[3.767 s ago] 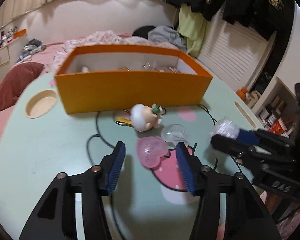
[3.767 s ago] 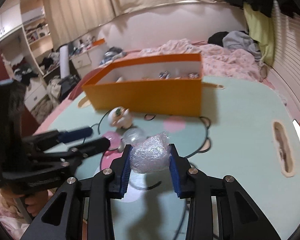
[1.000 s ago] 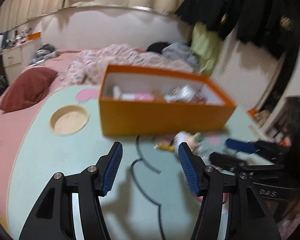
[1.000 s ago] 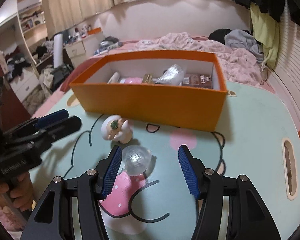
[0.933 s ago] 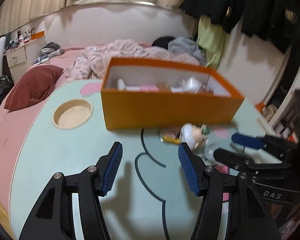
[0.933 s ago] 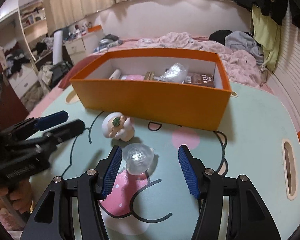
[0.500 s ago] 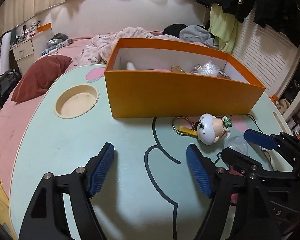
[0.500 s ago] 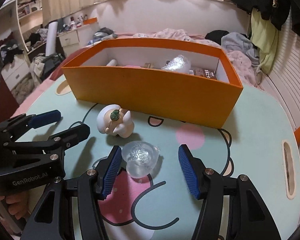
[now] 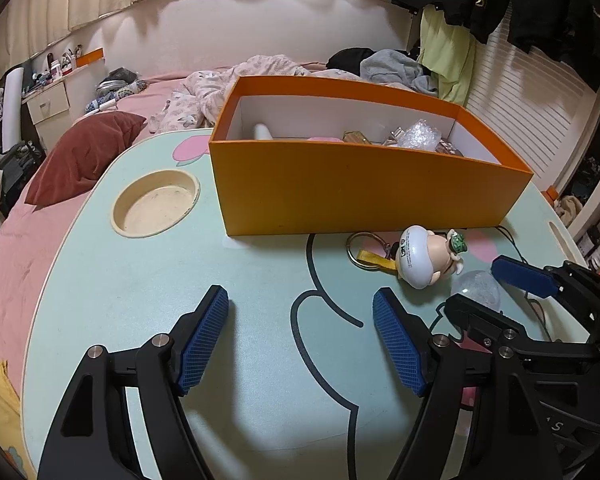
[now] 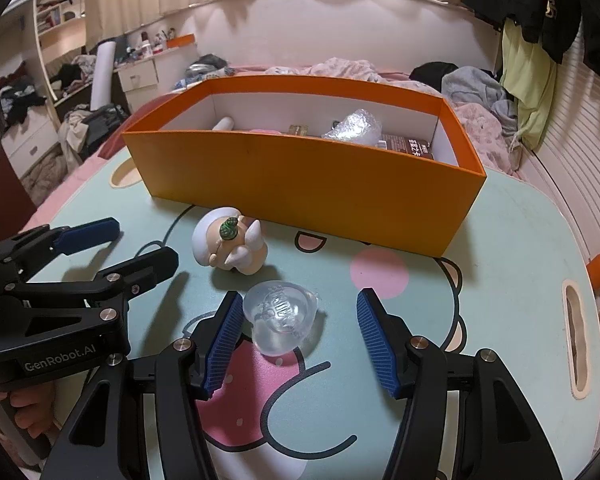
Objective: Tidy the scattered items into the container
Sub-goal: 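Move the open right gripper around the clear crystal piece on the table, then grasp the clear crystal piece with the right gripper while the left grasps the white figurine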
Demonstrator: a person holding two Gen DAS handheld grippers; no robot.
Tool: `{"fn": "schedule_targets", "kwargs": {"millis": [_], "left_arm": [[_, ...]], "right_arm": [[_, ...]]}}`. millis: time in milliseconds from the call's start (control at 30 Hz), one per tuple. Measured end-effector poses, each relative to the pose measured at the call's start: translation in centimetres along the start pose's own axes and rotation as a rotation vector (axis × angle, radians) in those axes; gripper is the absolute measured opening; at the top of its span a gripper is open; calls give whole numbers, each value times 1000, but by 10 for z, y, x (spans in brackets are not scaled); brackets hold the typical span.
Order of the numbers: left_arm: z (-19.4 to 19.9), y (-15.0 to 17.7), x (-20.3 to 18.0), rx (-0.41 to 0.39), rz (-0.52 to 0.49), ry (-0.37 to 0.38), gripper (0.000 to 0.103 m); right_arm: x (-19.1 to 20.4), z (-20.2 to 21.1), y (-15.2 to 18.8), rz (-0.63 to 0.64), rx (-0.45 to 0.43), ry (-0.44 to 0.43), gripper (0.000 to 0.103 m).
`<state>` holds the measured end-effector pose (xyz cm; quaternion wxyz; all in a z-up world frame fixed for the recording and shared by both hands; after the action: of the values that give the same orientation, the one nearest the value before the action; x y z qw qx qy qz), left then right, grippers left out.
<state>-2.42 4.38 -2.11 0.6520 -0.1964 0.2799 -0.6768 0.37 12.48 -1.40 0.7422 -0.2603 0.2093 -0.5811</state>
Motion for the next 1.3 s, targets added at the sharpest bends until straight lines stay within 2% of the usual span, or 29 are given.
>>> {"fn": "schedule_targets", "kwargs": {"millis": [167, 300, 567, 733, 1067, 1133, 1167, 1200, 1300], "left_arm": [[1, 1, 2, -3, 8, 3, 75], [2, 1, 6, -7, 24, -3, 75], [2, 0, 8, -8, 25, 0, 76], [2, 0, 7, -5, 21, 12, 80], [1, 0, 7, -9, 27, 19, 80], [2, -1, 7, -10, 29, 23, 80], [2, -1, 7, -10, 28, 23, 80], [2, 0, 7, -9, 26, 20, 80], [1, 0, 5, -7, 19, 15, 80]], "right_arm": [[-8, -1, -1, -35, 17, 27, 77], [-18, -4, -1, -82, 54, 61, 101], [-18, -4, -1, -81, 58, 58, 103], [-18, 0, 3, -87, 40, 46, 103], [-14, 2, 3, -89, 29, 43, 103], [-14, 2, 2, -86, 25, 37, 101], [-12, 4, 2, -76, 16, 30, 94], [-9, 4, 2, -57, 5, 28, 81], [2, 7, 1, 11, -28, 5, 55]]}}
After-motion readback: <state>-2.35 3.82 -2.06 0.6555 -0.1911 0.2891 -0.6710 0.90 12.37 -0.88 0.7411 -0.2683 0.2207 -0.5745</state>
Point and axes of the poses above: each gripper's, at about its wrist camera, not at the fingertips, and z roughly against the way its jaws point, x to its left, y to its underside, the point moved 3 cm from there along -z, roughly the way its jaws point, and after that the axes turned 2 degrees about x, right-handed, at the moved point
